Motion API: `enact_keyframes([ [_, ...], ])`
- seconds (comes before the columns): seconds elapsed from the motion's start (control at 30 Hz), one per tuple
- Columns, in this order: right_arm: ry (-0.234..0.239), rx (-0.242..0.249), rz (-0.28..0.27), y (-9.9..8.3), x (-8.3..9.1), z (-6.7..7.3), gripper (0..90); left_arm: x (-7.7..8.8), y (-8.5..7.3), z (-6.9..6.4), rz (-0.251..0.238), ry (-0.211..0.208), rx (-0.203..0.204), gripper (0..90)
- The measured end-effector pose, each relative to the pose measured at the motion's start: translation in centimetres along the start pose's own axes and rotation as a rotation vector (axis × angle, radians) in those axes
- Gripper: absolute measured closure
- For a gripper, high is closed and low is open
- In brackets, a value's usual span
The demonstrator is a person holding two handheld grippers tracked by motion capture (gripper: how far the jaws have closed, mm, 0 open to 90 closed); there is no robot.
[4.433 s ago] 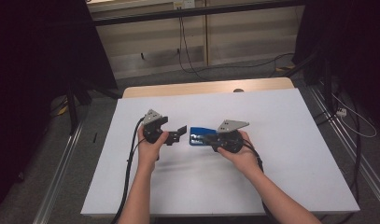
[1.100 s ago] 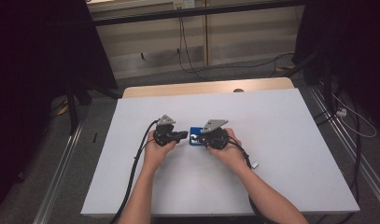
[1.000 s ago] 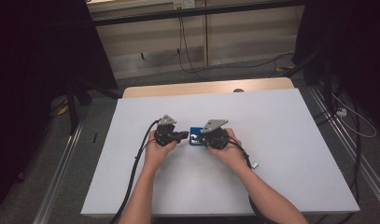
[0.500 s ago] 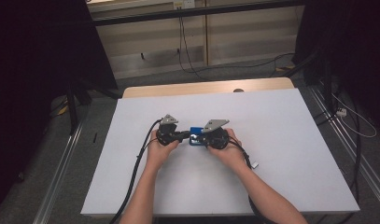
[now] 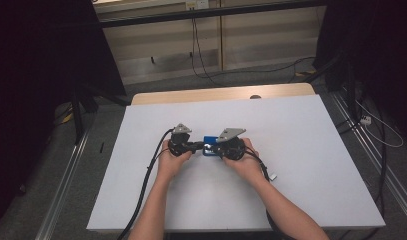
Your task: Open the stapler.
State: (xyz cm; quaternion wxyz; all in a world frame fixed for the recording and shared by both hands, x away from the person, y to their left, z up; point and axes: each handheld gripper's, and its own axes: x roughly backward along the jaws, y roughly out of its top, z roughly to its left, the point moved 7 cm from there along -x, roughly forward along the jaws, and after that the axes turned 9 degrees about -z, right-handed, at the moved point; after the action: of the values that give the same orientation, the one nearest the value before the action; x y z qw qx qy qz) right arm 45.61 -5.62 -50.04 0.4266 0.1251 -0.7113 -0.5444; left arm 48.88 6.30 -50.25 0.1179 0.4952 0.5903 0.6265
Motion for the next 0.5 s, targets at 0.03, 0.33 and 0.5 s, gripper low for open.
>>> enact_keyframes([
  [0.03, -0.001, 0.0, 0.0, 0.0, 0.0, 0.0, 90.0, 0.01, 0.01, 0.0, 0.0, 0.001, 0.0, 90.0],
  [0.33, -0.003, -0.001, -0.003, -0.03, 0.01, 0.01, 90.0, 0.22, 0.29, -0.08, -0.014, -0.002, 0.005, 90.0],
  [0.5, -0.003, -0.001, -0.002, -0.03, 0.01, 0.02, 90.0, 0.24, 0.41, -0.08, -0.022, -0.003, 0.006, 90.0],
])
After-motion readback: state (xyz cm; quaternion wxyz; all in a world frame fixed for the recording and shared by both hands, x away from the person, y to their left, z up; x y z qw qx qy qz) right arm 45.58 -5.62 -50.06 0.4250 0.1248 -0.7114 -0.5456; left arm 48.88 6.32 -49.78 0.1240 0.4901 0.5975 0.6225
